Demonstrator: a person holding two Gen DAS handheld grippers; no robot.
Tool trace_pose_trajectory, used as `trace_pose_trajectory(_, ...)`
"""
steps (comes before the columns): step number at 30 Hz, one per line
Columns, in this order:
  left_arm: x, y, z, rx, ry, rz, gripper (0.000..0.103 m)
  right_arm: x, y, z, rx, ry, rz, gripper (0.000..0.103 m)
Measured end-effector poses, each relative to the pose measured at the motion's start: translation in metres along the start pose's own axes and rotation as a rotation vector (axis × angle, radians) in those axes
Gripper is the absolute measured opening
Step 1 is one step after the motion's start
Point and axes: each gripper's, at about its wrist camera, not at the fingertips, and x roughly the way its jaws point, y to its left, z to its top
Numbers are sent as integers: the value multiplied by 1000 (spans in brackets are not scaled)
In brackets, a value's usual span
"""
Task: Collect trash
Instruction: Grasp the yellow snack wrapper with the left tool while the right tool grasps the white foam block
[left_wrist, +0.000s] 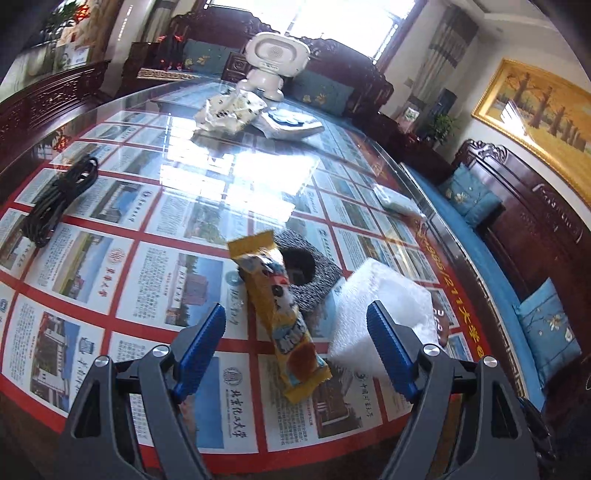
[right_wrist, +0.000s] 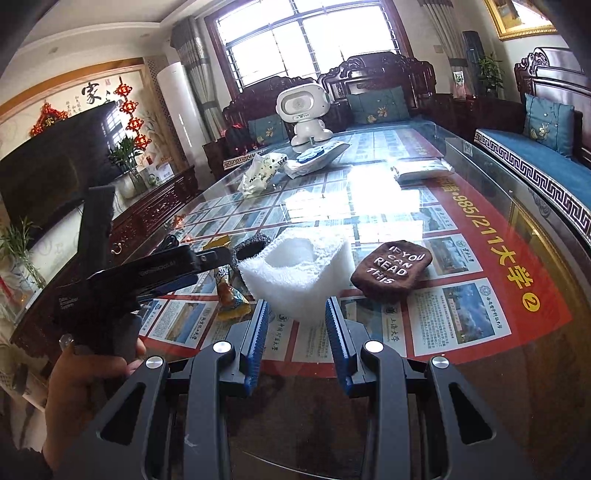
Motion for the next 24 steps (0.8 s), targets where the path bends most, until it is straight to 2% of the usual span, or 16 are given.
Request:
trace_pose_trajectory(4, 12, 1, -1, 21, 48, 66, 78, 4, -1, 1, 5, 3, 1, 32)
trace_pose_trajectory(7, 24, 1, -8, 45, 103, 82, 72, 6, 4, 1, 1, 7, 13, 32)
trace_pose_trajectory(11, 26, -1, -7, 60, 101, 99, 69, 13, 10, 3, -19, 20, 20, 32)
trace_pose_trajectory(13, 29, -3, -7, 73, 105, 115, 62, 18, 11, 6, -18, 27, 20, 32)
trace_pose_trajectory(15, 31, -6, -6, 89, 105, 120, 48, 24, 10, 12, -12, 33, 22, 32)
trace_pose_trajectory(18, 32, -5, -8, 89, 102, 101, 31, 33, 7, 22, 1, 33, 8, 32)
trace_pose_trajectory(20, 31, -4, -9, 89, 94, 92, 27, 37, 4, 26, 19, 29, 9, 32)
trace_pose_trajectory(24, 29, -4, -10, 96, 94, 74, 26, 51, -3, 33, 50, 38, -16, 32)
